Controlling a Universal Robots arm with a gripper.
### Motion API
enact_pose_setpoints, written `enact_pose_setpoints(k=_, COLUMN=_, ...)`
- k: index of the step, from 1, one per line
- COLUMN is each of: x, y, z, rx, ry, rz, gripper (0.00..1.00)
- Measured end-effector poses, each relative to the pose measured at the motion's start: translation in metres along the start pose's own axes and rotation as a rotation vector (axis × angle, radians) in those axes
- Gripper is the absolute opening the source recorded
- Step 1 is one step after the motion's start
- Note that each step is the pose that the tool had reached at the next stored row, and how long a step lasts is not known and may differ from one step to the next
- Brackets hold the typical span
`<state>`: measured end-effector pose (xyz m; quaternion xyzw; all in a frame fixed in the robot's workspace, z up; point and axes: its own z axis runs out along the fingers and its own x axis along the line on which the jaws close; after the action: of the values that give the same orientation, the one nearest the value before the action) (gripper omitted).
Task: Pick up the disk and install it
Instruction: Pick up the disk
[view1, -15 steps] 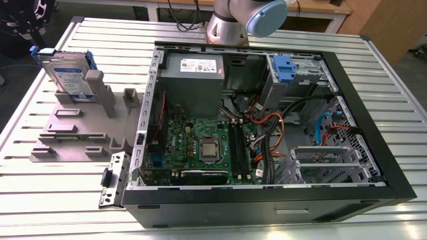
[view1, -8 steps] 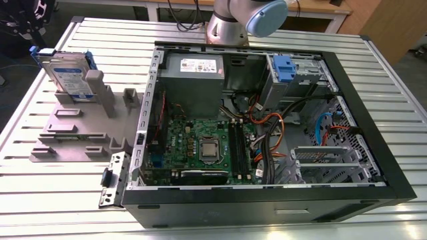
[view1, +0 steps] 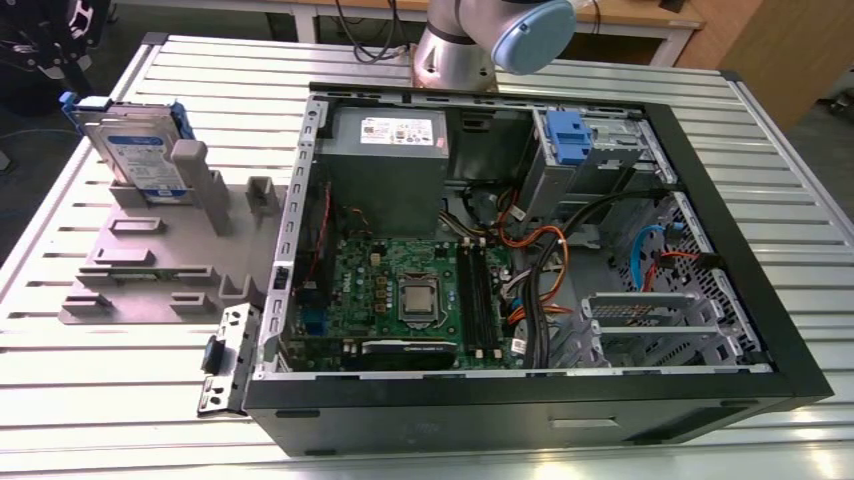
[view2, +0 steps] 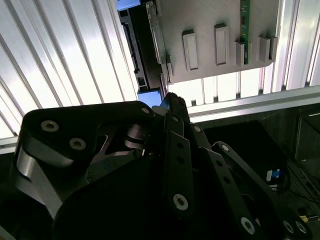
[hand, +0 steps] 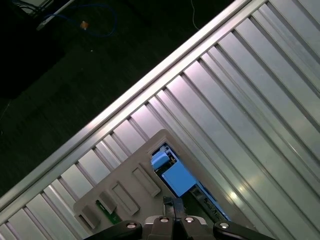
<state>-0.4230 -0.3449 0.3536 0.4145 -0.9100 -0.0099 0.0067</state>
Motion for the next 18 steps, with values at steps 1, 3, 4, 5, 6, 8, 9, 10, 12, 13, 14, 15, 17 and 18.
enact_pose_setpoints(k=1, x=0.0000, y=0.0000, z=0.0000, rx=0.0000, ry=0.0000, rz=-0.001, gripper=0.11)
enact_pose_setpoints(k=3, x=0.0000, y=0.0000, z=0.0000, rx=0.0001, ry=0.0001, rz=-0.003, gripper=0.11)
enact_pose_setpoints(k=4, x=0.0000, y=0.0000, z=0.0000, rx=0.0001, ry=0.0001, rz=-0.003, gripper=0.11)
enact_pose_setpoints(k=5, x=0.0000, y=0.0000, z=0.0000, rx=0.0001, ry=0.0001, rz=-0.004, gripper=0.11)
enact_pose_setpoints(k=6, x=0.0000, y=0.0000, z=0.0000, rx=0.0001, ry=0.0001, rz=-0.006, gripper=0.11)
enact_pose_setpoints(k=8, x=0.0000, y=0.0000, z=0.0000, rx=0.0001, ry=0.0003, rz=-0.014, gripper=0.11)
enact_pose_setpoints(k=9, x=0.0000, y=0.0000, z=0.0000, rx=0.0001, ry=0.0004, rz=-0.020, gripper=0.11)
enact_pose_setpoints(k=10, x=0.0000, y=0.0000, z=0.0001, rx=0.0002, ry=0.0005, rz=-0.026, gripper=0.11)
enact_pose_setpoints(k=12, x=0.0000, y=0.0000, z=0.0001, rx=0.0008, ry=0.0003, rz=-0.032, gripper=0.11)
enact_pose_setpoints(k=13, x=0.0000, y=0.0000, z=0.0000, rx=0.0016, ry=-0.0004, rz=-0.034, gripper=0.11)
enact_pose_setpoints(k=14, x=0.0000, y=0.0000, z=0.0000, rx=0.0031, ry=-0.0015, rz=-0.034, gripper=0.11)
enact_pose_setpoints(k=15, x=0.0000, y=0.0000, z=0.0002, rx=0.0048, ry=-0.0030, rz=-0.034, gripper=0.11)
enact_pose_setpoints(k=17, x=-0.0001, y=0.0000, z=0.0004, rx=0.0073, ry=-0.0053, rz=-0.035, gripper=0.11)
enact_pose_setpoints(k=18, x=-0.0001, y=0.0000, z=0.0005, rx=0.0081, ry=-0.0060, rz=-0.035, gripper=0.11)
